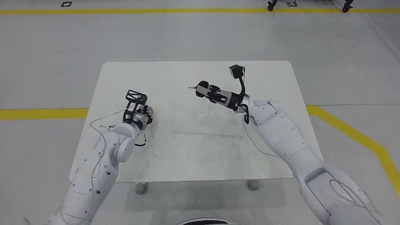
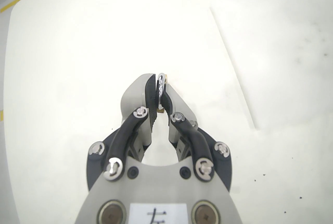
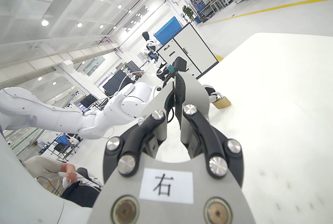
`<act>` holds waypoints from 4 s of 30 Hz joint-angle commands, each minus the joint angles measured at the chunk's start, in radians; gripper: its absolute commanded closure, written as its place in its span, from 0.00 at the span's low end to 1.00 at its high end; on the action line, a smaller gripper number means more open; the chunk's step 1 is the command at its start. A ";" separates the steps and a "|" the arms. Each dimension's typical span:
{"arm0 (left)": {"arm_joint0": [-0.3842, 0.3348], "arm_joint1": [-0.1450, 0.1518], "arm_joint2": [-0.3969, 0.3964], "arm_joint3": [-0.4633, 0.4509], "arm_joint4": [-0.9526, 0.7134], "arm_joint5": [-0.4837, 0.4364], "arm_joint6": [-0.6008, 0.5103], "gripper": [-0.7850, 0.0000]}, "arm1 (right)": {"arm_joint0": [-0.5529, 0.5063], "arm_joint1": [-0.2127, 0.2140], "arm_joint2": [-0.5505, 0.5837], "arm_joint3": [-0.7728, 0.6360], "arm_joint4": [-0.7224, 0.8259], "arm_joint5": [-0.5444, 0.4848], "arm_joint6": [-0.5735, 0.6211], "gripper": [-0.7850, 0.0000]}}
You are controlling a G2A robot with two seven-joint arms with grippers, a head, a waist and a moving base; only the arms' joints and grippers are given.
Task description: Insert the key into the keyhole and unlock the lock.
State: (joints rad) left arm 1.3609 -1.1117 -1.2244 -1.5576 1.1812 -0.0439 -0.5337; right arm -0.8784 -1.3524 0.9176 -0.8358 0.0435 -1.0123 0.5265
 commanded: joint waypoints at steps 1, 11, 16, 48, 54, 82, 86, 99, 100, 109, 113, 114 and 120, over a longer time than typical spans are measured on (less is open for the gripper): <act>0.016 0.001 -0.018 -0.013 -0.059 -0.049 0.031 1.00 | 0.000 0.000 0.000 0.000 0.000 0.000 0.000 1.00; -0.012 0.022 -0.147 0.183 -0.707 -0.677 -0.012 1.00 | 0.000 0.000 0.000 0.000 0.000 0.000 0.000 1.00; -0.139 0.023 -0.115 0.363 -0.925 -0.799 -0.152 1.00 | 0.000 0.000 0.000 0.000 0.000 0.000 0.000 1.00; -0.479 -0.051 0.143 0.843 -1.984 -0.237 -1.002 1.00 | -0.321 0.095 0.251 -0.515 -0.160 0.140 -0.108 1.00; -0.519 -0.072 0.258 0.866 -2.059 -0.239 -1.002 1.00 | -0.364 0.096 0.194 -0.630 -0.048 0.155 -0.042 1.00; -0.450 -0.102 0.211 0.786 -2.222 -0.316 -0.878 1.00 | -0.440 0.096 0.186 -0.660 -0.167 0.290 -0.139 1.00; -0.420 -0.106 0.200 0.751 -2.207 -0.397 -0.825 1.00 | -0.426 0.086 0.155 -0.636 -0.123 0.373 -0.164 1.00; -0.350 -0.091 0.124 0.647 -2.087 -0.542 -0.700 1.00 | -0.383 0.062 0.098 -0.565 -0.063 0.418 -0.204 1.00; -0.345 -0.090 0.121 0.641 -2.072 -0.549 -0.685 1.00 | -0.382 0.062 0.098 -0.564 -0.063 0.418 -0.202 1.00; -0.300 -0.083 0.097 0.566 -1.963 -0.605 -0.589 1.00 | -0.386 0.062 0.102 -0.572 -0.079 0.451 -0.182 1.00; -0.286 -0.079 0.081 0.543 -1.907 -0.634 -0.545 1.00 | -0.387 0.062 0.099 -0.580 -0.094 0.461 -0.176 1.00; -0.283 -0.078 0.077 0.537 -1.891 -0.638 -0.535 1.00 | -0.388 0.062 0.098 -0.582 -0.095 0.462 -0.176 1.00; -0.262 -0.071 0.059 0.497 -1.769 -0.686 -0.455 1.00 | -0.392 0.061 0.101 -0.590 -0.110 0.459 -0.186 1.00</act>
State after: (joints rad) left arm 1.0950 -1.1845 -1.1615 -1.0535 -0.6238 -0.7133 -1.0118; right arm -1.2693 -1.2916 1.0169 -1.4243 -0.0596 -0.5541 0.3438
